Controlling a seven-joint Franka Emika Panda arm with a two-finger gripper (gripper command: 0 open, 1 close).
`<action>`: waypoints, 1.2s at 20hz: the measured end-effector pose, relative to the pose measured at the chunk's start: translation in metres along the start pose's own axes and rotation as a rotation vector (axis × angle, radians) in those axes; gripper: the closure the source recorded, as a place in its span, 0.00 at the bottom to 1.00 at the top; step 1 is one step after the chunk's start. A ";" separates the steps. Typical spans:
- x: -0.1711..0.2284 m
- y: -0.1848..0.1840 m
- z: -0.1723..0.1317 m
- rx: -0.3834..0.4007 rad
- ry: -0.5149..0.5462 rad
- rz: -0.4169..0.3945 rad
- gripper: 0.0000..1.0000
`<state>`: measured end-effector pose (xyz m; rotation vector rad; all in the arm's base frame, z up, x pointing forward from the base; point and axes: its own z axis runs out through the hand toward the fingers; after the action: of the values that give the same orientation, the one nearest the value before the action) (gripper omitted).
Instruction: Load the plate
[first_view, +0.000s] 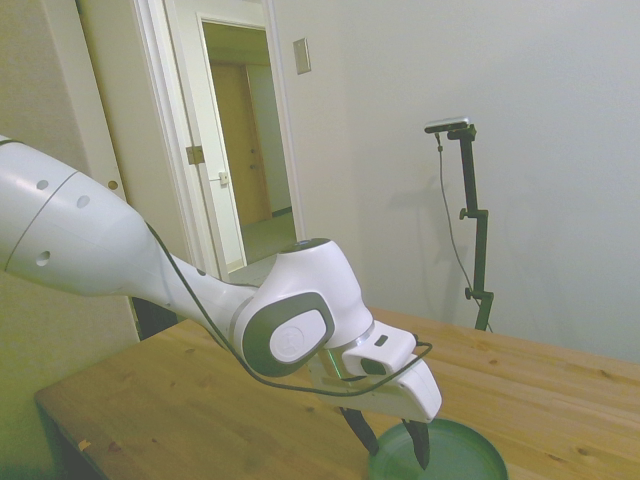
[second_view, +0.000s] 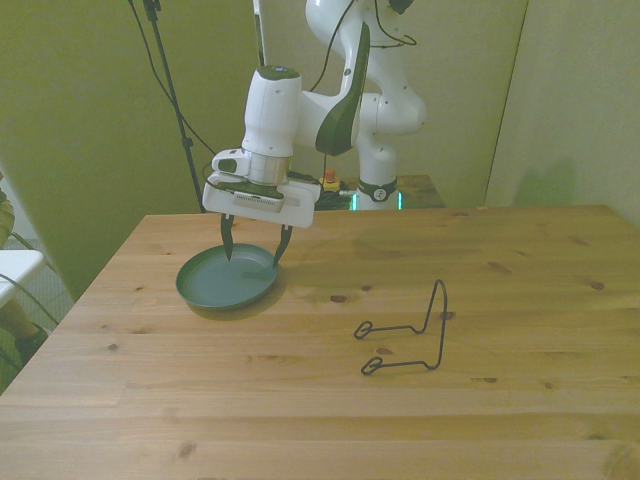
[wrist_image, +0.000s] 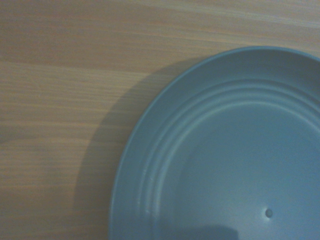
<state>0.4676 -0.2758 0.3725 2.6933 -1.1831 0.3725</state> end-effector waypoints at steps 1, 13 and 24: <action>0.000 0.000 0.000 0.001 0.001 0.000 0.00; 0.002 -0.030 -0.015 0.031 0.029 -0.008 0.00; -0.011 -0.033 -0.004 0.041 -0.009 0.023 0.00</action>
<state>0.4844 -0.2450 0.3715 2.7207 -1.2229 0.3924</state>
